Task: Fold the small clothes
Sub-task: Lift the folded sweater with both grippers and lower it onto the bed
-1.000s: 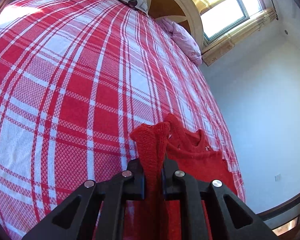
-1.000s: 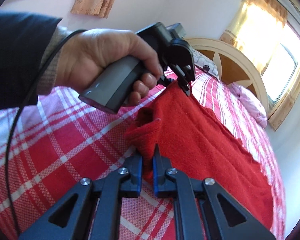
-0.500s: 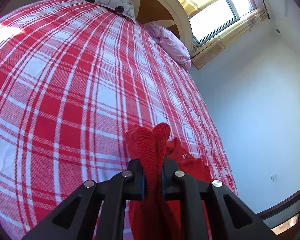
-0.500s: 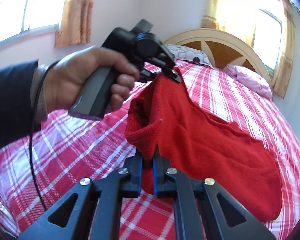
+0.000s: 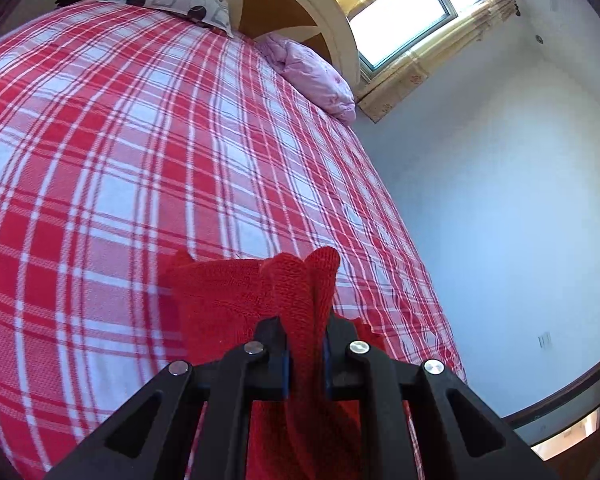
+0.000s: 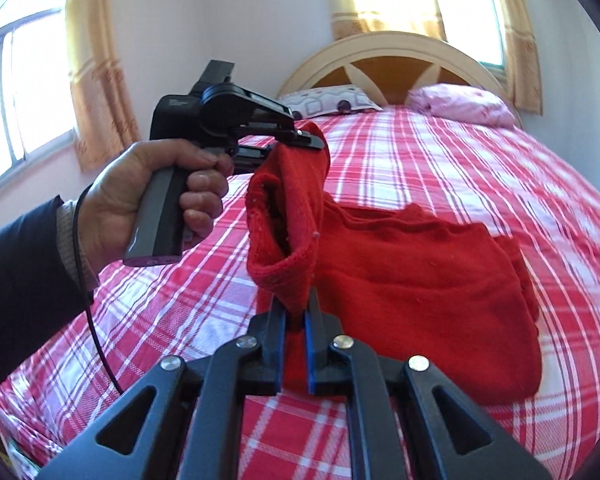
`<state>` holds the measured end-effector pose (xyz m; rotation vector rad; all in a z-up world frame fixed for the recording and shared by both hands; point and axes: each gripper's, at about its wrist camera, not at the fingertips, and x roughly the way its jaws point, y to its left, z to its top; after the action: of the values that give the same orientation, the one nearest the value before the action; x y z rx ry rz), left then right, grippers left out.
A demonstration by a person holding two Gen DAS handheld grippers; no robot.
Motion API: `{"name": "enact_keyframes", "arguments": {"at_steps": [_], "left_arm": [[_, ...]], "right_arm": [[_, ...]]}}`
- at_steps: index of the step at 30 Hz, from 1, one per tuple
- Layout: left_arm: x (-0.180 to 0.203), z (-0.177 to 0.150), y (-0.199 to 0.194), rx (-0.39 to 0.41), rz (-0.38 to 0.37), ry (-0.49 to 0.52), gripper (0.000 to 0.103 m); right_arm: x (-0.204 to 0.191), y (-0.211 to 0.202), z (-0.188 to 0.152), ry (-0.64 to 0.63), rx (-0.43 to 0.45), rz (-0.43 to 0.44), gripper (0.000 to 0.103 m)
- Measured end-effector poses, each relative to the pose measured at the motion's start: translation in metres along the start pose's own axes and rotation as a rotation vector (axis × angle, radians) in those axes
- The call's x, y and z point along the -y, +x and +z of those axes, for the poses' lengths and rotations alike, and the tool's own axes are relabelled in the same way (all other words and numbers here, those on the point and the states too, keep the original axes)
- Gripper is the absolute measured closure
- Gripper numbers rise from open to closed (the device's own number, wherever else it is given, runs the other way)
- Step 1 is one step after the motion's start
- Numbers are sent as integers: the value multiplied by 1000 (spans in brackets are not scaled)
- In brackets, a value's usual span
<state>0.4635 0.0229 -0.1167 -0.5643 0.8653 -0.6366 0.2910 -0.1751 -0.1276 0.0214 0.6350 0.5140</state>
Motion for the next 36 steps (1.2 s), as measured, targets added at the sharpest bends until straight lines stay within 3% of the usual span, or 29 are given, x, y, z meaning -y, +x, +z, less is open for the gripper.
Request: {"name": "enact_keyframes", "arguments": {"at_steps": [12,28,36], "left_arm": [[61,-12,61,-95,-9,96,92],[105,-74,138,-242,3,186,92],[118,-98,156,-252,118,280,91]], "right_arm": [[78,-21,-15,236,18,-12,93],[147,-33,-59,529,-17,-6,94],[165,-35,-75,611,-38,14,93]]}}
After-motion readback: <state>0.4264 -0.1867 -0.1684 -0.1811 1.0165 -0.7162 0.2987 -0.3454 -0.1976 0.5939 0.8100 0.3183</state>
